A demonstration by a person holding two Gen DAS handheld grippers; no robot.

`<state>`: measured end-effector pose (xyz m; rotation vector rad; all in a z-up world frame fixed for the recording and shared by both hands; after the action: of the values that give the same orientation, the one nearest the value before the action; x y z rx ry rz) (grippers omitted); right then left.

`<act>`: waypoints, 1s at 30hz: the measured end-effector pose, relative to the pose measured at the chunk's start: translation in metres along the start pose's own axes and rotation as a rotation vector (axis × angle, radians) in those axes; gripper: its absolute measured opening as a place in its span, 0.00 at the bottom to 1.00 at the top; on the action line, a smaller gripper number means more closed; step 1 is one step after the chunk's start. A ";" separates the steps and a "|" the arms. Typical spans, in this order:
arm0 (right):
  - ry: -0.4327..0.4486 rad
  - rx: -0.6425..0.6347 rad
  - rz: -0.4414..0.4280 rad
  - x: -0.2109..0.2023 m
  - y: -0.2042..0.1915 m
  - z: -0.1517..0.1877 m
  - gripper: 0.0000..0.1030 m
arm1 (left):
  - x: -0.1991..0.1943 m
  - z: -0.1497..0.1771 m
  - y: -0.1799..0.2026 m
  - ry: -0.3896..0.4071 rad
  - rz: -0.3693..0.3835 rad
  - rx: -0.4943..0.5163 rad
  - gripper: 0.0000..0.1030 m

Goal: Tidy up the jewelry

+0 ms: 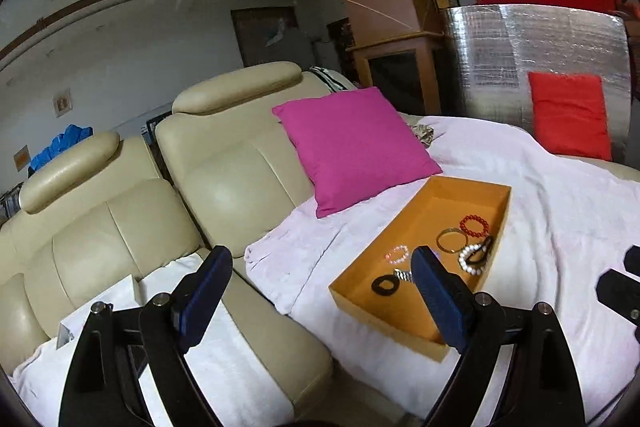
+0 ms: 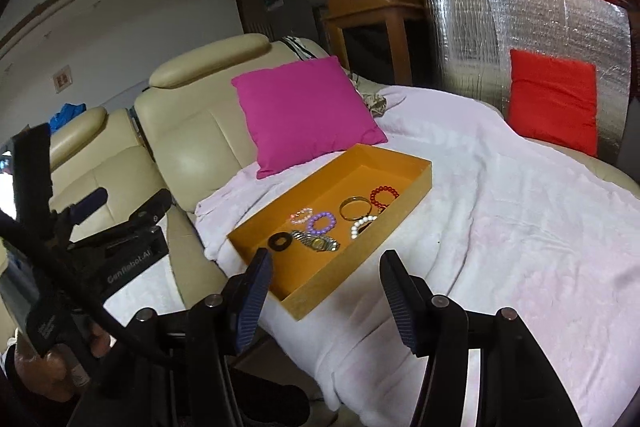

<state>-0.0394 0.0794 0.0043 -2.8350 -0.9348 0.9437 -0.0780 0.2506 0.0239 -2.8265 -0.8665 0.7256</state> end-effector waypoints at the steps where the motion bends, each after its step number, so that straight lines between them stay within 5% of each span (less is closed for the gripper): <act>1: 0.005 -0.007 0.008 -0.005 -0.002 0.001 0.58 | -0.006 0.001 -0.002 -0.013 0.016 -0.007 0.88; 5: 0.020 0.005 0.024 -0.023 -0.005 0.007 0.59 | -0.020 0.007 -0.004 -0.075 0.060 -0.015 0.88; 30: 0.053 -0.003 0.032 -0.044 -0.022 0.014 0.61 | -0.048 0.009 -0.012 -0.034 0.070 -0.044 0.88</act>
<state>-0.0870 0.0713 0.0212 -2.8704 -0.8883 0.8654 -0.1232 0.2335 0.0385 -2.9045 -0.8014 0.7750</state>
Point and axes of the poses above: each gripper's, at about its wrist camera, not at the fingertips, and x roughly the way its jaws point, y to its right, z to its underside, the point moved 9 cm from there along x, roughly the way its jaws point
